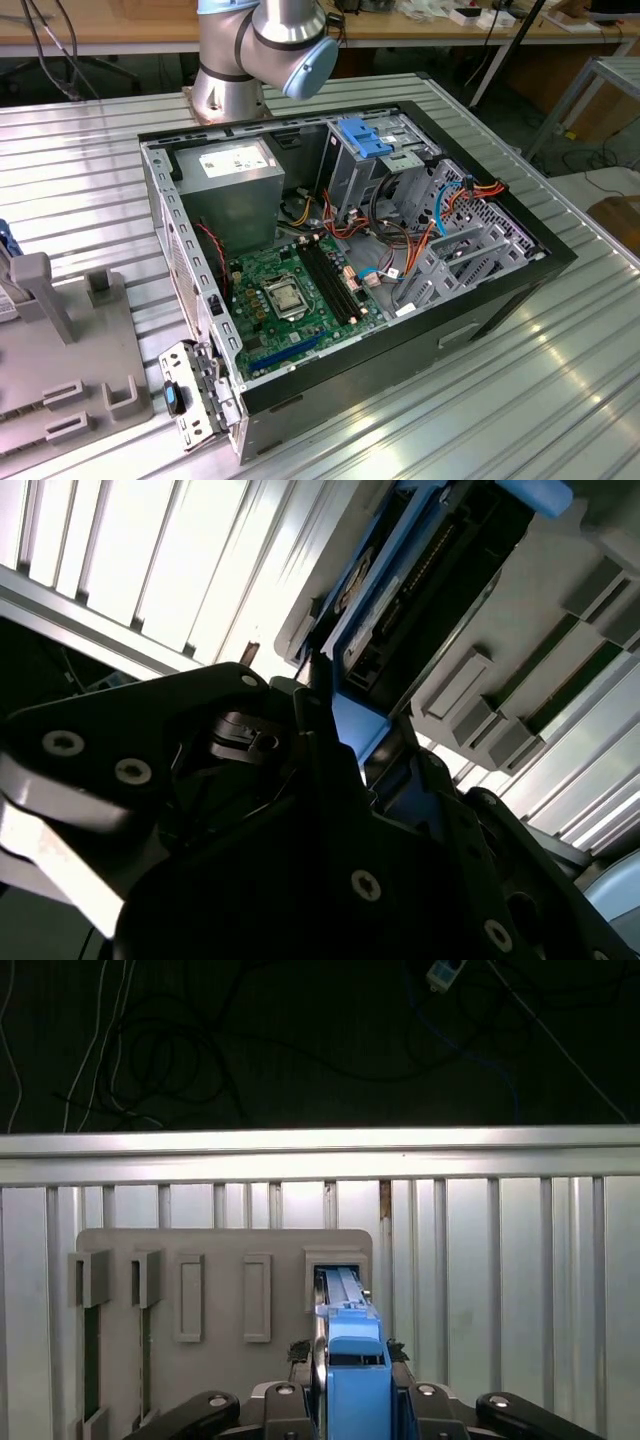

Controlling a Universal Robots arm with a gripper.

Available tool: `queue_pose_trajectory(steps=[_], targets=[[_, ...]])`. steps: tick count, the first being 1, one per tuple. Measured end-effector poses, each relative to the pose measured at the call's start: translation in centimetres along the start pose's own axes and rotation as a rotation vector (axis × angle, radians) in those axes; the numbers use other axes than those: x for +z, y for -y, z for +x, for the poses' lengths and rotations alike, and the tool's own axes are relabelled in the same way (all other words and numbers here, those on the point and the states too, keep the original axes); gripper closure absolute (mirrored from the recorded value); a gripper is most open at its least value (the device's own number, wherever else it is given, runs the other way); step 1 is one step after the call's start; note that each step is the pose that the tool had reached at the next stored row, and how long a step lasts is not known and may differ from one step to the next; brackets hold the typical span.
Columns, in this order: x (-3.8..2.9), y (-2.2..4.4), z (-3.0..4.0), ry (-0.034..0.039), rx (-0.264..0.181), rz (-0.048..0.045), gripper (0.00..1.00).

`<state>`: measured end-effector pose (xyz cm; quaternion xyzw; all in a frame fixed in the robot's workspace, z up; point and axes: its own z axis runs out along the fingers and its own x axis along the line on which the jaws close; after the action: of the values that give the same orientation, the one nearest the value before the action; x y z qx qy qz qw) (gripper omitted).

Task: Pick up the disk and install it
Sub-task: 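Pick up the disk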

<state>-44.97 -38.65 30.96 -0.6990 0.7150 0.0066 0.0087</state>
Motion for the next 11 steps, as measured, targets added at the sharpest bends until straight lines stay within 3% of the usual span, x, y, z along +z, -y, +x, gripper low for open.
queue_pose_trajectory(steps=[4,11], targets=[[-0.51,0.00,-0.01,-0.0001,0.000,0.0002,0.63],[-0.41,0.00,-0.01,-0.0001,0.000,0.0001,0.63]])
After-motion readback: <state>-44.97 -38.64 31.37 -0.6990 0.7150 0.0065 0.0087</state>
